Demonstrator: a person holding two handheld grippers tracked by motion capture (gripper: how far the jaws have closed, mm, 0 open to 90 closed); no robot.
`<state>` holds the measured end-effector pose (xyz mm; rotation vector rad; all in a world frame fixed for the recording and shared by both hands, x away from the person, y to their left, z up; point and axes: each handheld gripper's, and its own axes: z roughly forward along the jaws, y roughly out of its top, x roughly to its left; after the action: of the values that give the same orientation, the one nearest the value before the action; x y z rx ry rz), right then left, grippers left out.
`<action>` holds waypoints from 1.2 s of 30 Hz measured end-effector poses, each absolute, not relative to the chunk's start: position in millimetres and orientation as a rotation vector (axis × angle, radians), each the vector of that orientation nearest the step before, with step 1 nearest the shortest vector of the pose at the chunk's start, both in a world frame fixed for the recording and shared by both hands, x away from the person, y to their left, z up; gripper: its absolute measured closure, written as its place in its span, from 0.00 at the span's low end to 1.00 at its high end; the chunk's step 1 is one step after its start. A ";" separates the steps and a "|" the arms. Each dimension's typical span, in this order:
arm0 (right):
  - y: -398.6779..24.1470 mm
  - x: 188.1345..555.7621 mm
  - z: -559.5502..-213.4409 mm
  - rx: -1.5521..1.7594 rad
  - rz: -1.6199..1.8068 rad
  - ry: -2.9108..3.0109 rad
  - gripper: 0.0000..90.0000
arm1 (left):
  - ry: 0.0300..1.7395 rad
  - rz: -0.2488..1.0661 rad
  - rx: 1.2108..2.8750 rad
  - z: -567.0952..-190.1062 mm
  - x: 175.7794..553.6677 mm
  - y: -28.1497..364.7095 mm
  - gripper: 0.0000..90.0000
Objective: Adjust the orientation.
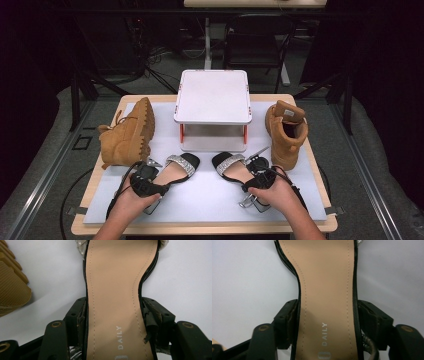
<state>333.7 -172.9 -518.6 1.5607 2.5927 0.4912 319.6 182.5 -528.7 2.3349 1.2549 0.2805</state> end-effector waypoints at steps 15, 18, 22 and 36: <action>-177.3 323.0 -517.7 1.632 0.504 2.511 0.43 | 1.288 0.271 2.295 -528.8 325.9 178.3 0.47; -178.0 322.7 -517.5 1.620 0.501 2.518 0.42 | 1.283 0.279 2.294 -529.0 328.1 175.2 0.47; -179.3 320.4 -518.2 1.597 0.518 2.517 0.42 | 1.275 0.274 2.291 -529.4 329.1 175.5 0.47; -190.2 308.2 -526.7 1.464 0.737 2.461 0.40 | 1.197 0.259 2.233 -535.4 325.2 184.8 0.44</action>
<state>308.2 -190.2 -526.7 1.4637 2.4607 0.7372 325.2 184.8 -535.4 2.2325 1.1972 0.2594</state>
